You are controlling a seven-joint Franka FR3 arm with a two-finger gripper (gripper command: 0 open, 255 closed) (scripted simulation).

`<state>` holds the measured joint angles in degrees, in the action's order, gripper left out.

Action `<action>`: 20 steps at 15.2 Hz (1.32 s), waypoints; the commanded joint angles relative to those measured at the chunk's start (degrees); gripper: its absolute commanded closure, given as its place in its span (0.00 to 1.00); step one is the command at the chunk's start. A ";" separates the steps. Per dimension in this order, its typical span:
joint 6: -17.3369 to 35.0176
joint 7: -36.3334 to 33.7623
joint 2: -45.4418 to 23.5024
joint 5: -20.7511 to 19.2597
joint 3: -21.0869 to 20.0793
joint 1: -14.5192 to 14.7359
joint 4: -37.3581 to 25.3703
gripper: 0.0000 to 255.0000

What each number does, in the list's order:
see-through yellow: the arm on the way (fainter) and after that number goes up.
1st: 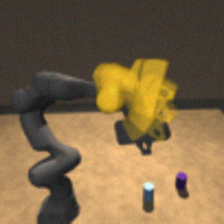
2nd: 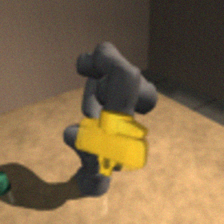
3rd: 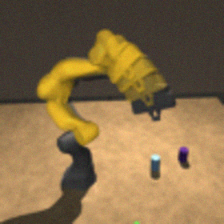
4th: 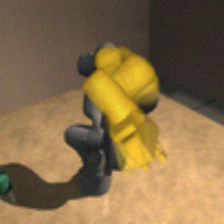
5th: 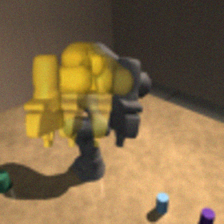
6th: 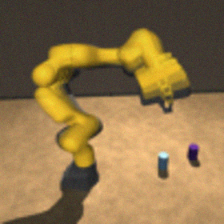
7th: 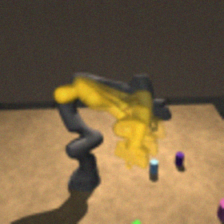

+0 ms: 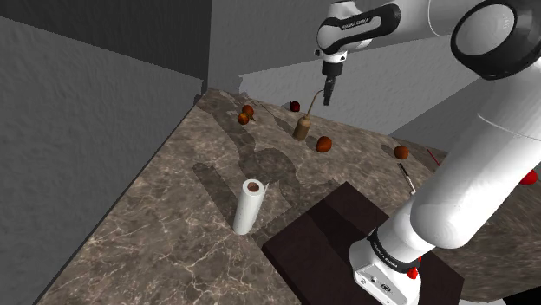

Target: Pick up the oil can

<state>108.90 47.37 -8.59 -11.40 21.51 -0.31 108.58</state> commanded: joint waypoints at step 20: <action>5.17 17.91 -34.52 0.28 -3.32 -5.99 -28.01 0.00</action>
<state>113.20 65.52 -42.83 -11.11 18.23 -6.31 79.95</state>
